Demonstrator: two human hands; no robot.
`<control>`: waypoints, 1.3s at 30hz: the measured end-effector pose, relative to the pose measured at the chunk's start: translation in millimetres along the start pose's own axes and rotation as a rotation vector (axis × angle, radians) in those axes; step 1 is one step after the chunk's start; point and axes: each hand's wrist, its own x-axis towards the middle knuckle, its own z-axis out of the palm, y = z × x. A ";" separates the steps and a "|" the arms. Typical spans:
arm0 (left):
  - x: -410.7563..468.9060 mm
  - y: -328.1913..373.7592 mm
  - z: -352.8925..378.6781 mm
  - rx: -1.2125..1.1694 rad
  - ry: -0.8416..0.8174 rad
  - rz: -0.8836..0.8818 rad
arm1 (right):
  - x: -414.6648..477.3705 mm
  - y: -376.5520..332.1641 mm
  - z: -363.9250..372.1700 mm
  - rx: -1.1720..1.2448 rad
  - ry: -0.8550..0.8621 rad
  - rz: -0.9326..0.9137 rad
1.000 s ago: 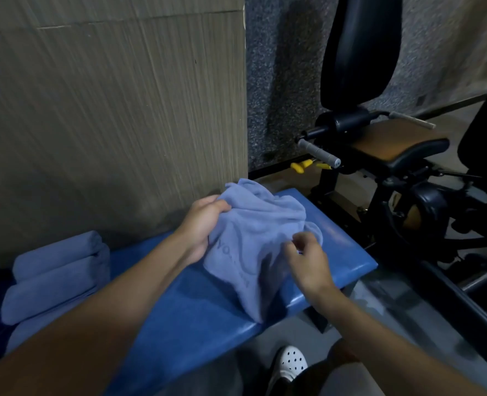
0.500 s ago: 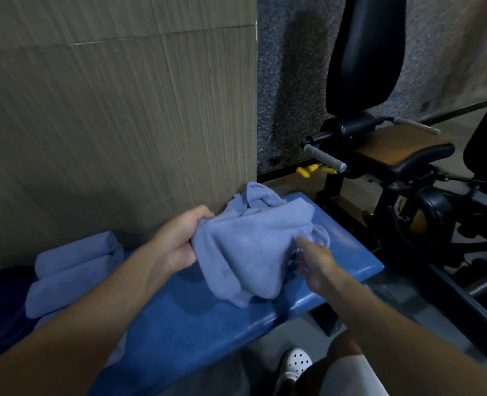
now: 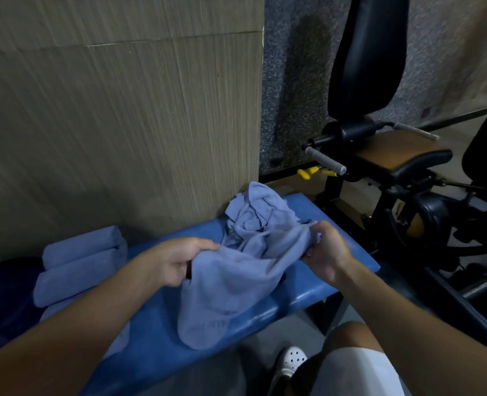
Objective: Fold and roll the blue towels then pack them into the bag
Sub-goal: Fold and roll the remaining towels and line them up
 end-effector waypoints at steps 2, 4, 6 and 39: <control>-7.5 2.3 2.5 -0.133 -0.054 0.057 | -6.9 -6.4 4.8 -0.048 -0.002 -0.020; -16.3 9.2 1.7 -0.283 -0.086 0.121 | -10.4 -15.9 10.6 -0.100 0.043 -0.057; -24.4 14.8 -1.4 -0.361 -0.074 0.115 | -10.9 -25.9 17.1 -0.126 0.080 -0.088; -164.0 10.1 -98.1 -0.279 0.548 0.572 | -103.8 -79.1 123.7 -0.442 -0.053 -0.457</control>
